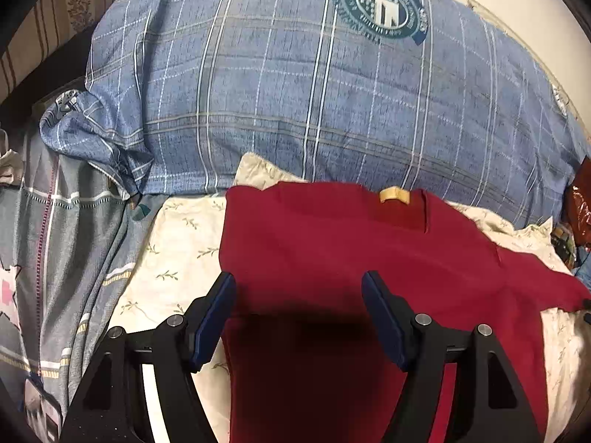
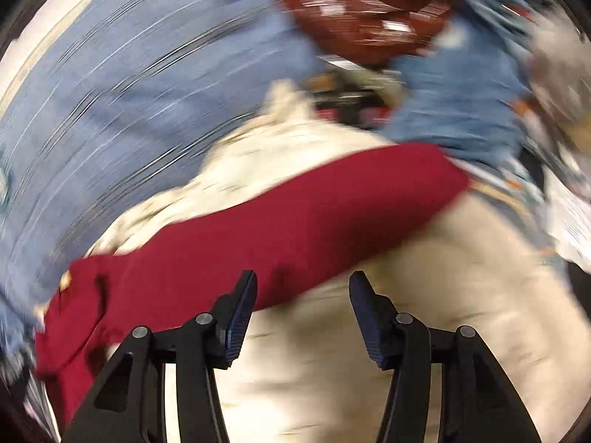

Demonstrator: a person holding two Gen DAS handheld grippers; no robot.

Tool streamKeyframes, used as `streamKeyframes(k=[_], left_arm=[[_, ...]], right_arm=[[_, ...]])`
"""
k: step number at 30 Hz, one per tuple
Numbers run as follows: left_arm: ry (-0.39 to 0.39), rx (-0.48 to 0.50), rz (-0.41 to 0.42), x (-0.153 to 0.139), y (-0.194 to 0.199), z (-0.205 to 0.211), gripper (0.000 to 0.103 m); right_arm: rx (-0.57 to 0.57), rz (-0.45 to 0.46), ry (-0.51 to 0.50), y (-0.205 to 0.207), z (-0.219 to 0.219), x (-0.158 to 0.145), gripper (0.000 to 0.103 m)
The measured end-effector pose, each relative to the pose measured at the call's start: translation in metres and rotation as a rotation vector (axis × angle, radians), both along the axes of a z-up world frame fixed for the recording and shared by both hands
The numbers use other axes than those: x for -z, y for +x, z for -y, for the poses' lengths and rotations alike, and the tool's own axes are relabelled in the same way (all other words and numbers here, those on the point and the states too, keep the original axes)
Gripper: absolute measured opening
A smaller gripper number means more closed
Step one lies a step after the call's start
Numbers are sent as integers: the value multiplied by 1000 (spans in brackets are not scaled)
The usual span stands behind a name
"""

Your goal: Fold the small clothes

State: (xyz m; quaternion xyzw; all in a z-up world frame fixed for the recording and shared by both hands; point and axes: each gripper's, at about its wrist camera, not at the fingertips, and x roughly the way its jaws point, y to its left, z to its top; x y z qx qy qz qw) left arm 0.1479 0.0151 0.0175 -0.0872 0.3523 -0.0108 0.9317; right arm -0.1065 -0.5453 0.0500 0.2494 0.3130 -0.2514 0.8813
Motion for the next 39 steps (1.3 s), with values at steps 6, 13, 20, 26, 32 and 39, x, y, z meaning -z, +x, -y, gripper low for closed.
streamKeyframes(k=[6,13,20,26,32,39], left_arm=[[-4,-18,-26,3,2,-3,70],[-39,-51,-36,3,9,-12,70],[-82,-78,-6,-2,5,-27,70],[-130,-96,-4,-1,6,-40,70],[-144,-84,-6,3,11,-41,70],[-154,14,17,-4,12,-28,70]], right_arm=[[52,70,91,-1,34,12,46],[17,111,23,33,15,-4,7],[-303,220,-89,69,-100,-61,7],[-634,241,-90,141,-241,-65,7],[-932,58,-67,193,-377,13,17],[-952,-5,-62,163,-351,23,51]])
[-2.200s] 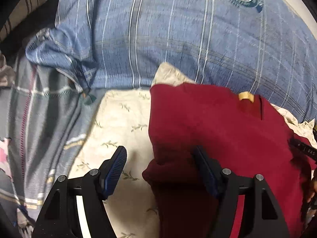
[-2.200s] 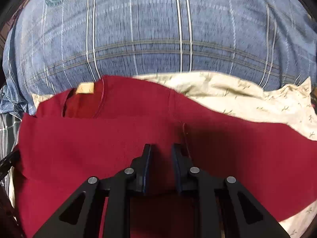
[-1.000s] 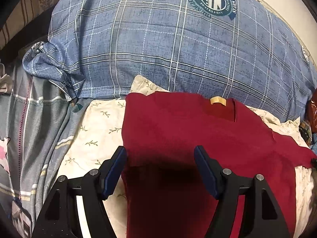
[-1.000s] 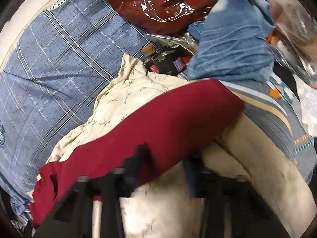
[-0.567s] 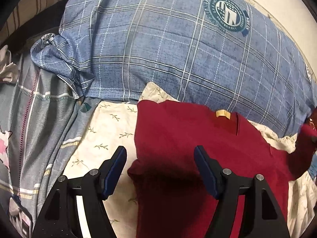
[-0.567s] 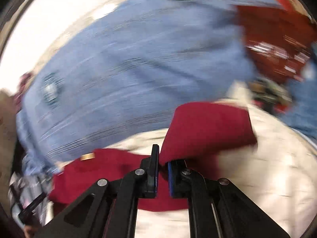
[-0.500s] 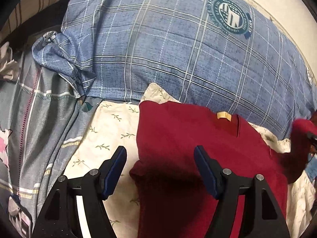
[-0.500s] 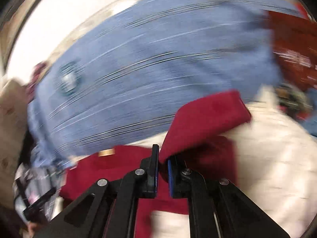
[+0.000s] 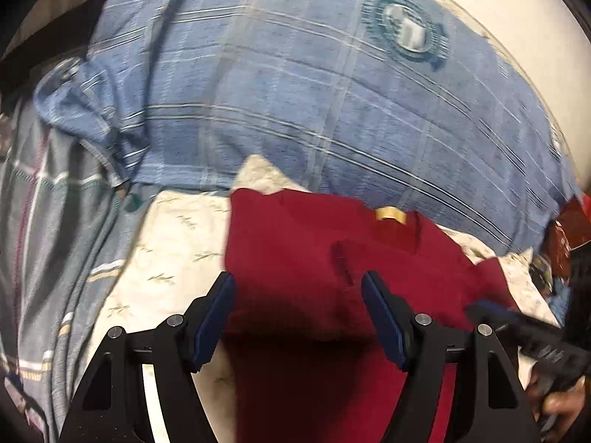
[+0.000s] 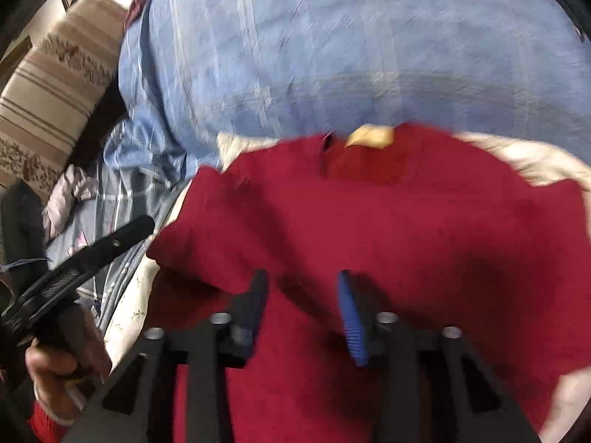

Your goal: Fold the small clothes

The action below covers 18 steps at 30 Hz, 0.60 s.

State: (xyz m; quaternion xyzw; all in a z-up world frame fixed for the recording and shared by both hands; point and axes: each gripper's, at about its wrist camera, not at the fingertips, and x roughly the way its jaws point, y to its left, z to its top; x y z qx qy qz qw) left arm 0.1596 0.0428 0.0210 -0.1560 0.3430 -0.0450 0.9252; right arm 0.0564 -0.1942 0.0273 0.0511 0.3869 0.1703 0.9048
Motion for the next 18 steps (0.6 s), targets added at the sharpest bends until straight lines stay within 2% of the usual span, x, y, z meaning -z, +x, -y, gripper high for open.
streamKeyframes(k=[5,10,13,14,15,16,18], left_arm=[[-7,75,-26,-4,17,19,70],[49,115,-107,10,55,49,66],[85,152,-129,14,78,68,45],[101,154,-143,15,84,71,26],[99,165,-161,17,91,73,14],[82,176,-189,18,98,73,12],[81,175,-185,11,101,71,11]], right_arm=[[162,93,-5,-32,73,-28,62],[307,91,33,-35,127,-25,62],[355,62,96,-32,149,-17,62],[355,61,95,-31,151,-17,62],[355,67,88,-31,152,-17,62],[359,80,81,-31,153,-18,62],[362,98,90,-31,156,-20,62]])
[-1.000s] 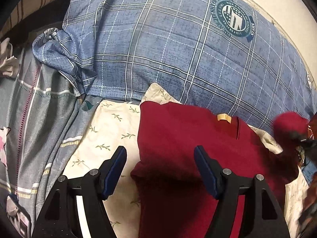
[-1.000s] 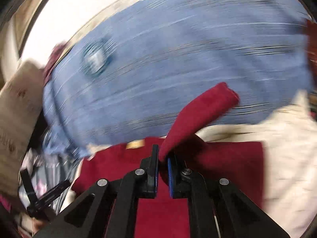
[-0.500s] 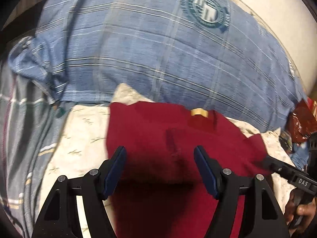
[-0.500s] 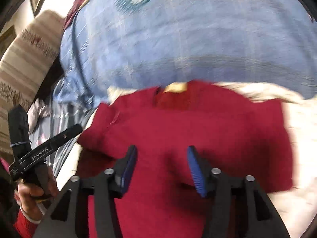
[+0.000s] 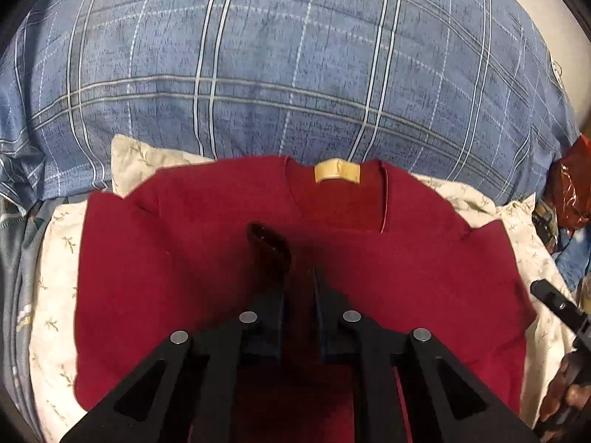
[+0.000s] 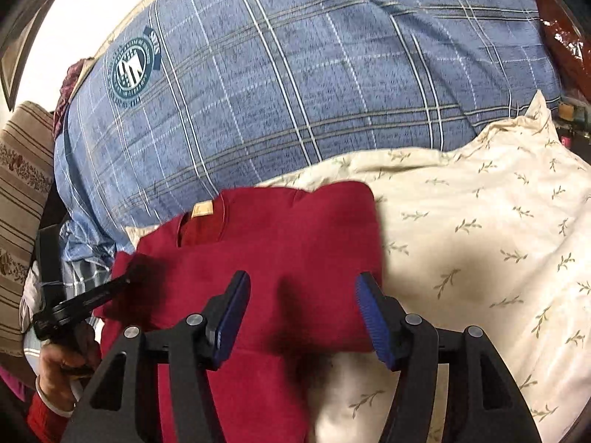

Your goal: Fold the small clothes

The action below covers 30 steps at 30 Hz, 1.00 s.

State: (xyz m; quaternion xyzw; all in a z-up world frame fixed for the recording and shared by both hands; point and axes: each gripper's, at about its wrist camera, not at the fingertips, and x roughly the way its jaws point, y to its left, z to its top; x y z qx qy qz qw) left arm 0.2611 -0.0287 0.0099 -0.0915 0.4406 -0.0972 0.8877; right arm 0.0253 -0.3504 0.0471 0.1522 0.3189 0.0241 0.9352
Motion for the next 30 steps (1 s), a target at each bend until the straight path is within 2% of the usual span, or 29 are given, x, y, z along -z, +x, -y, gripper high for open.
streamKeyframes(k=[4,7,9,11,13,16,19,21,23,25,26,30], left_arm=[[1,16,108,-38,-21,-16,11],[-4,-24,154,-49,-47,-45,11],[-9,-62,151,-43,-58,-65,11],[-9,-89,95,-20,-58,-79,11],[-21,-99,39,1,-57,-82,11],[-19,-100,35,13,-59,-81,12],[-30,-102,50,11,-57,-82,13],[-42,-110,59,11,-58,-86,14],[-46,-114,54,17,-58,-88,14],[-37,-112,55,19,-55,-86,15],[-33,-111,57,19,-55,-86,15],[-24,-107,62,21,-56,-81,20]], right_arm=[[16,-3,1,0,6,1,62],[5,9,-38,-1,3,-3,62],[6,18,-69,2,-2,-5,62],[5,5,-102,11,-10,-2,59],[-28,-44,-140,25,-20,10,57],[-29,-125,-185,41,-26,26,55],[-4,-128,-134,40,-18,26,58],[-4,-120,-123,42,-15,23,68],[-36,-156,-126,54,-18,27,70],[-55,-184,-113,66,-21,35,45],[-50,-191,-123,69,-23,37,18],[-28,-120,-223,56,-29,29,15]])
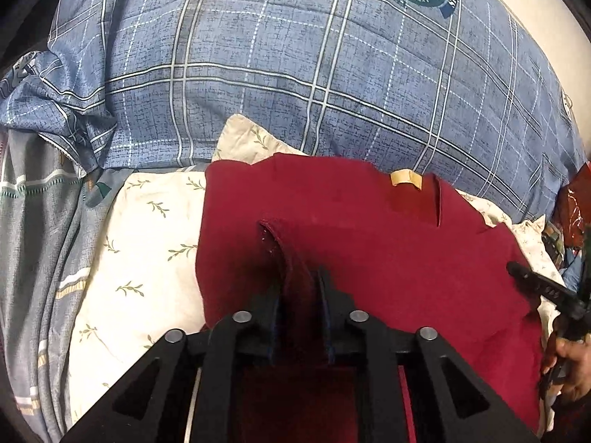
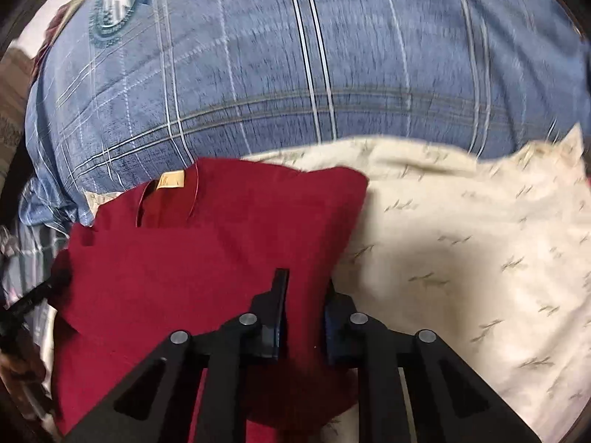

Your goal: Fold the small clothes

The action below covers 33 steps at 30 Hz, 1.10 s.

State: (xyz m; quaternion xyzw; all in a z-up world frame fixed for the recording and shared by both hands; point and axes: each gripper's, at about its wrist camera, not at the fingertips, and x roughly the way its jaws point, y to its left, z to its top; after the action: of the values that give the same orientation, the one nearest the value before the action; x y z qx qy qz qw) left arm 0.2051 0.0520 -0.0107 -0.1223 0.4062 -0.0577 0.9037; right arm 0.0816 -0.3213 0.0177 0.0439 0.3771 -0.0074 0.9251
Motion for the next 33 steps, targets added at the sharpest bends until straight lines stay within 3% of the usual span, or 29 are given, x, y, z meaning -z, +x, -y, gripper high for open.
streamKeyframes(k=[1,4,7,8,10,14,17,20,23,25,28,30,33], left_arm=[[25,0,1,-1,-1,3,21],[69,-8,15,-8,-8,6,26],[90,-65,65,-18,-18,3,56],[91,-78,85,-21,-20,2,61],[91,-87,95,-22,-20,1,61],[110,-102,37,-8,-11,0,61],[134,-101,-3,3,-2,1,61],[107,-114,7,7,8,-1,63],[107,-114,10,8,11,-2,63],[109,-115,14,9,9,-3,63],[111,-113,17,9,6,-4,63],[113,-112,20,9,5,-4,63],[120,-111,24,9,3,-4,63]], right_arm=[[23,-12,-41,-1,0,6,15],[46,-12,-7,-3,5,5,16],[87,40,-43,-19,2,-17,22],[78,75,-53,-26,-2,-27,22],[24,108,-48,-34,-13,-38,22],[-71,63,-7,-18,-37,-31,21],[-72,8,-17,3,-48,-11,21],[-38,-57,-47,23,-50,12,15],[-30,-39,-56,26,-50,13,15],[-22,-43,-42,21,-50,7,21],[-41,-19,-33,1,-51,-8,22],[-54,3,-40,-17,-53,-15,29],[-53,-12,-45,-33,-49,-11,31]])
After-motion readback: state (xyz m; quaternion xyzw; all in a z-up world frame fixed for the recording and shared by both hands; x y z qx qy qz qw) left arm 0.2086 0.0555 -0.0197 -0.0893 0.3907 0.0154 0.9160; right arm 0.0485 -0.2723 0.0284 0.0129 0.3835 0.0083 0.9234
